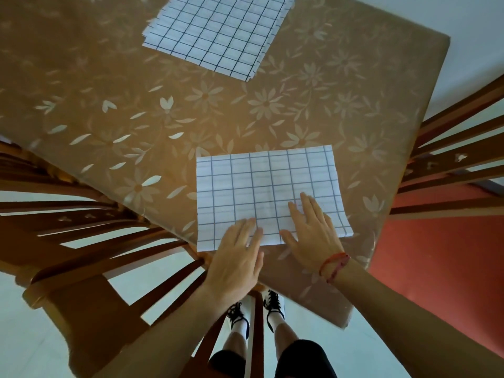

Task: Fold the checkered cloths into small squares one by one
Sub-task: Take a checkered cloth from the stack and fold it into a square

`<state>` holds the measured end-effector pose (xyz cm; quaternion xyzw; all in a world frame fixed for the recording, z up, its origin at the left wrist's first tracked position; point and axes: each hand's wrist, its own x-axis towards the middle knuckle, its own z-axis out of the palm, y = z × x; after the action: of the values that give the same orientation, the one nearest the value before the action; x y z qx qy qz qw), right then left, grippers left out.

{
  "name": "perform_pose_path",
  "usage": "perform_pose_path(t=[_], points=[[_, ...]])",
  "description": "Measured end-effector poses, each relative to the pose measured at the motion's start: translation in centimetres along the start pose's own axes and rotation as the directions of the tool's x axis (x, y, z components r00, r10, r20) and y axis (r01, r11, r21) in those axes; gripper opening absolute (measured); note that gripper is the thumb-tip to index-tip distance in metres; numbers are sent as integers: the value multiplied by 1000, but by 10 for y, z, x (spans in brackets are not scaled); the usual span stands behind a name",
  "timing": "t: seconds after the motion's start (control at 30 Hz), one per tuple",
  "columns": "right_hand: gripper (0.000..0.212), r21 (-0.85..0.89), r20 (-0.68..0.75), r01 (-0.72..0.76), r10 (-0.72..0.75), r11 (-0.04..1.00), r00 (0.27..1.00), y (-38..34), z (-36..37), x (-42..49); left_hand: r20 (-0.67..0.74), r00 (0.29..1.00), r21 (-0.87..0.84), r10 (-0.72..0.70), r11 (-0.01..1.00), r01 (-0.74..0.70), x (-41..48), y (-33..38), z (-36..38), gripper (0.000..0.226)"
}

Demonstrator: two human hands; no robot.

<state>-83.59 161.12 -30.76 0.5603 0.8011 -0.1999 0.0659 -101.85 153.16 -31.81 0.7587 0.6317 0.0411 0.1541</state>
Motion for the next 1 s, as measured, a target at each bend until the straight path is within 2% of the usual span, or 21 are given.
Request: perform_pose_path(t=[0.1,0.2,0.47,0.7,0.83,1.0], points=[[62,-60,-40,98,-101,993,994,-11,14,-34,43,997,43,70,996,-72,-25,15,7,53],[68,-107,24,174,-172,979,985,-12,30,-55,95,995,87,21,996,-30,-36,16,17,62],[74,-176,34,198,-195,964,980,-16,37,-61,56,998,69,-33,997,29,-44,21,21,69],[70,-195,72,245,-235,950,969,-20,51,-61,102,994,51,-45,998,40,-42,26,29,72],[68,-203,47,245,-241,948,969,-16,54,-64,53,997,54,-52,997,49,-51,16,29,70],[64,-190,34,244,-242,951,970,-19,54,-64,54,994,81,-100,992,95,-66,2,28,86]])
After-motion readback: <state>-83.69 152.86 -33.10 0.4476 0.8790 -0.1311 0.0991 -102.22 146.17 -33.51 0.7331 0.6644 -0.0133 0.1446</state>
